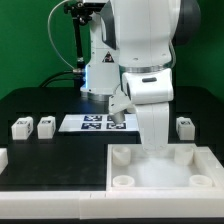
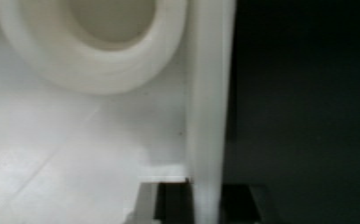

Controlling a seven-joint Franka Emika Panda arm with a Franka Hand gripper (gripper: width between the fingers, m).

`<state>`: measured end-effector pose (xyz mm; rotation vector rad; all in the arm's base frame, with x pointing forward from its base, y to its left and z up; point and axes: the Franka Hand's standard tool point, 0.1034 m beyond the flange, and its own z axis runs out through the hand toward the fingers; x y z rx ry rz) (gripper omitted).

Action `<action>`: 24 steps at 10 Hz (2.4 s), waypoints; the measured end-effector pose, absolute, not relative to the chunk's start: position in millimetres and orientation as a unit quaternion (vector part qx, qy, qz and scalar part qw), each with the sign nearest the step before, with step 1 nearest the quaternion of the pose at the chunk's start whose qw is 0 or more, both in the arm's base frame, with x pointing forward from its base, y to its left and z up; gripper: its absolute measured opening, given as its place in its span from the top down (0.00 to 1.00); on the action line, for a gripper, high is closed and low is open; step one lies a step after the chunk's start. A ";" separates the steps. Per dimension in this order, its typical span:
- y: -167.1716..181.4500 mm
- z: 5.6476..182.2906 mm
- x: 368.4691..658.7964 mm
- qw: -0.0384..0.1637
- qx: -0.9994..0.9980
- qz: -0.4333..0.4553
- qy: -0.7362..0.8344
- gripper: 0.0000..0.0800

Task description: Assemble one leg

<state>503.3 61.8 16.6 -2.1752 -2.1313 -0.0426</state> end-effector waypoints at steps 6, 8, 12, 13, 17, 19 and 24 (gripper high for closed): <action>60.5 16.0 503.1 0.048 -0.714 -0.013 -0.698 0.21; 60.3 16.0 503.1 0.048 -0.714 -0.013 -0.698 0.19; 60.1 16.0 503.1 0.048 -0.715 -0.013 -0.698 0.19; 60.4 23.3 502.2 0.044 -0.738 -0.013 -0.673 0.19; 97.9 65.2 476.1 0.029 -0.889 -0.016 -0.456 0.19; 112.3 66.2 472.7 0.034 -0.933 -0.022 -0.358 0.19; 147.6 70.0 458.8 0.052 -0.997 -0.007 -0.053 0.19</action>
Offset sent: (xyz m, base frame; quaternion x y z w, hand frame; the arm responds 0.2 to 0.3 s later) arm 0.0000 0.0000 0.0000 0.0000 0.0000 0.0000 1.0000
